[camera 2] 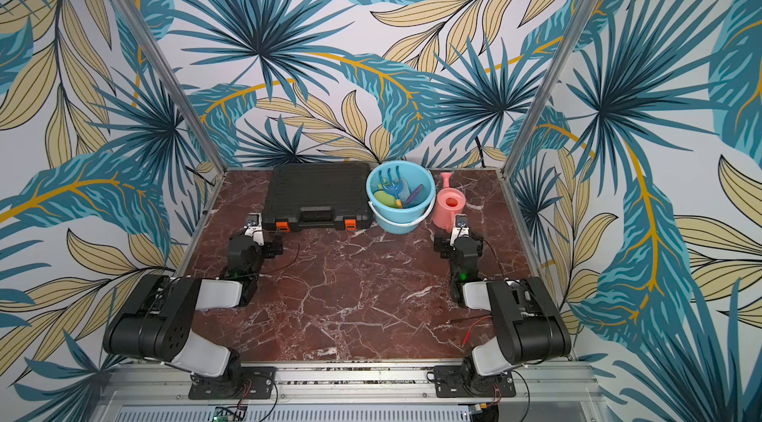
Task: Organize the gardening tools
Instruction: Reset both arms
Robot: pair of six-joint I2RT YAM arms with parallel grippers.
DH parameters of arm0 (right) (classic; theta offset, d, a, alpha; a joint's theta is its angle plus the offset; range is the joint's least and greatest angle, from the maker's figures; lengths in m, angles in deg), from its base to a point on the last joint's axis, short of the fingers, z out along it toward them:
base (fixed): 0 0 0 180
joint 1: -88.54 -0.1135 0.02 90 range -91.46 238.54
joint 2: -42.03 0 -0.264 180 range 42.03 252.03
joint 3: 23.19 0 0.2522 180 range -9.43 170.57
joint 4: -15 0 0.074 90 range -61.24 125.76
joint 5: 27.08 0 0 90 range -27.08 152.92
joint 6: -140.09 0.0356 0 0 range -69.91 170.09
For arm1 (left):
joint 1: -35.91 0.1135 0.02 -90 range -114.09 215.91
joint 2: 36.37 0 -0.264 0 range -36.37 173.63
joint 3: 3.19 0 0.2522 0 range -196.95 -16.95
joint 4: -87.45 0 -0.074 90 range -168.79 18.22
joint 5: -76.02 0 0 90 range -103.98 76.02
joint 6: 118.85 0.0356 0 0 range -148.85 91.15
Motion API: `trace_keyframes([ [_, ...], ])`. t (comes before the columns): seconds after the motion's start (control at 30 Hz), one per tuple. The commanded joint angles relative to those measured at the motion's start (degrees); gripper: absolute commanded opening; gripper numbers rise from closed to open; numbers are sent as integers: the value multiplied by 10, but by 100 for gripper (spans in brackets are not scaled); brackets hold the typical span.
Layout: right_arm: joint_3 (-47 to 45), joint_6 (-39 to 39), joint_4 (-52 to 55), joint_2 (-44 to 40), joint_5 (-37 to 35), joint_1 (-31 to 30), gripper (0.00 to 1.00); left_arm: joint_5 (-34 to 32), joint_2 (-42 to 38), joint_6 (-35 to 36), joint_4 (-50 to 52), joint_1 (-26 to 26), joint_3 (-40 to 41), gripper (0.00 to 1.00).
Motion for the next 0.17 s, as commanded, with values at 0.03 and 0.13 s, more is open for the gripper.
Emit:
trace_keyframes([
  [0.03,2,8,1,1,4,1,99,30,-9,14,13,-1,-14,100],
  [0.13,4,10,1,1,4,1,100,30,-9,14,12,-1,-13,100],
])
